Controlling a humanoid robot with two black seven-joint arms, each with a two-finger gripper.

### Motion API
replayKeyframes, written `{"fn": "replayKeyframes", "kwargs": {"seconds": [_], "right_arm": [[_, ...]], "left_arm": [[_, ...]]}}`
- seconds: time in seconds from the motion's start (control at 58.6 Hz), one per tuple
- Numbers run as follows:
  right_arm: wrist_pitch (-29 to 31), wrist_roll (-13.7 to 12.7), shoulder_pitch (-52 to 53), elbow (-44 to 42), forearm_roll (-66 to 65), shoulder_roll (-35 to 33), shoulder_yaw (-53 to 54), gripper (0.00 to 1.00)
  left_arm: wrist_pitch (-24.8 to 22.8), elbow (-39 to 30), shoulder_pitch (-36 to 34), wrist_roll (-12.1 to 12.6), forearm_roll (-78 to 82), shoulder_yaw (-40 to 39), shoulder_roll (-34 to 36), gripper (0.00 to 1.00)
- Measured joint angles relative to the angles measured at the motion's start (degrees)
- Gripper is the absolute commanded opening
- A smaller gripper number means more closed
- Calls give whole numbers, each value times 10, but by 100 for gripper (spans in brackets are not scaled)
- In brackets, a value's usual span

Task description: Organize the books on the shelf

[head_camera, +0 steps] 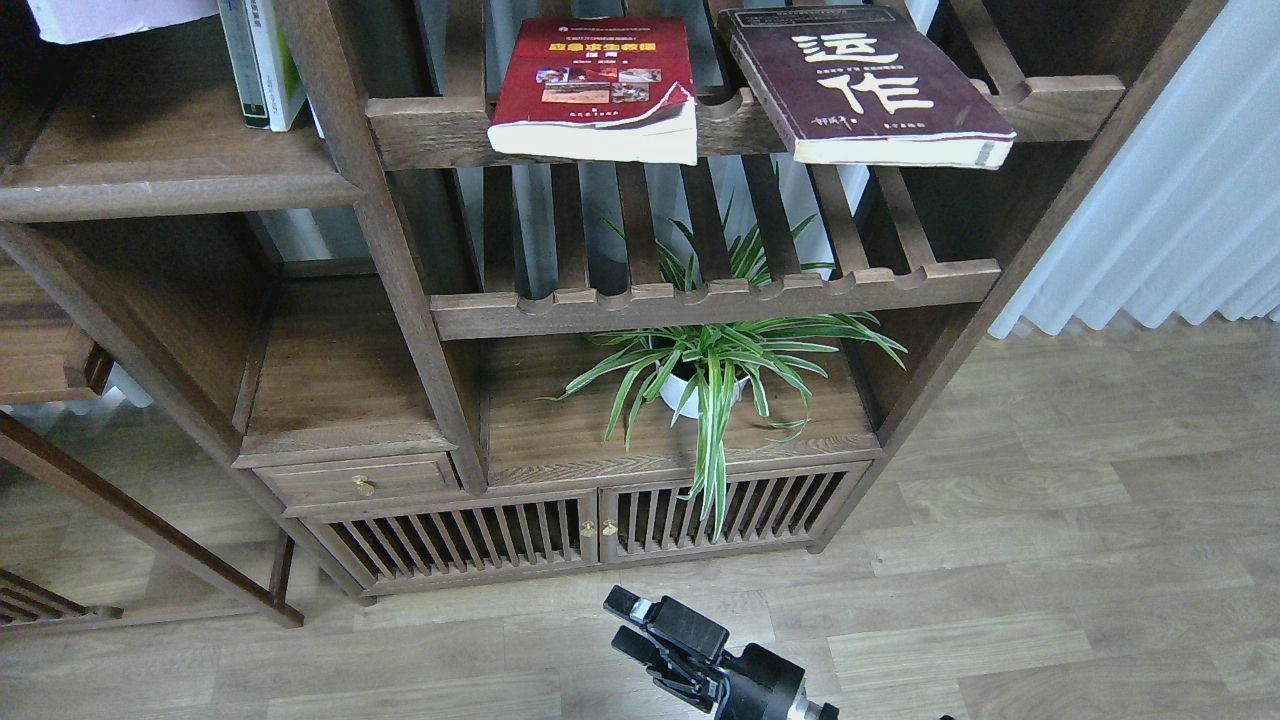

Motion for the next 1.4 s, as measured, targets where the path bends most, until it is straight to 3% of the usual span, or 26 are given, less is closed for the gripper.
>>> {"fn": "replayKeyframes", "kwargs": {"seconds": [0.239, 0.256, 0.359, 0.512, 1.11, 1.4], "right_arm": [[0, 84, 24, 21, 4, 0, 19, 93], [0, 108, 32, 28, 6, 0, 25, 93], [0, 143, 43, 38, 7, 0, 34, 92], [0, 177, 55, 51, 7, 0, 45, 91], [0, 189, 85, 73, 6, 0, 91, 92], [0, 189, 90, 72, 7, 0, 90, 92]], "left_arm": [[0, 62, -14, -12, 2, 0, -50, 2], [0, 70, -14, -22, 2, -6, -59, 2], [0, 75, -10, -50, 2, -16, -64, 3], [0, 78, -2, -80, 1, -24, -67, 5], [0, 76, 33, -84, 0, -33, -104, 1], [0, 78, 50, -158, 2, -55, -109, 1]]}}
